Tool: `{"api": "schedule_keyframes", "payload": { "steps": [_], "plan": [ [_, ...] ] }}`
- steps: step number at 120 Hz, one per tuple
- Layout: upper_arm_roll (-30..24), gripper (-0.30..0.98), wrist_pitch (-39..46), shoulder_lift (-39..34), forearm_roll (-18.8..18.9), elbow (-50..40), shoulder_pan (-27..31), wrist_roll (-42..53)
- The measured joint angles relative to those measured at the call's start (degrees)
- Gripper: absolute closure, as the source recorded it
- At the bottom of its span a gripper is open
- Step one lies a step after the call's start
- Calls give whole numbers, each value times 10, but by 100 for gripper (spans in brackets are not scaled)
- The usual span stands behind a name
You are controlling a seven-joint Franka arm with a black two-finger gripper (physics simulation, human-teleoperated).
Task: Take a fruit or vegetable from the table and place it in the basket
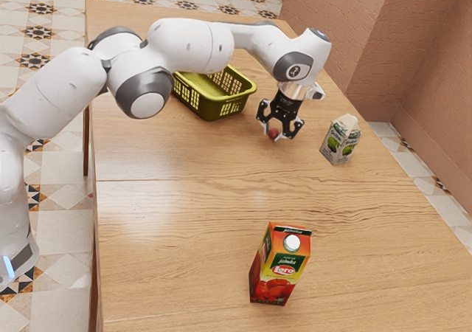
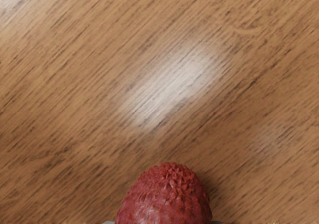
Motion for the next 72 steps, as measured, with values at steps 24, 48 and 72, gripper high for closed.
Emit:
{"api": "schedule_keyframes", "payload": {
  "steps": [24, 48, 72],
  "plan": [
    [6, 53, -34, -71, 1, 0, -2, 3],
    [20, 53, -82, -154, 15, 1, 9, 5],
    [39, 53, -110, -159, 30, 1, 26, 8]
  ]
}}
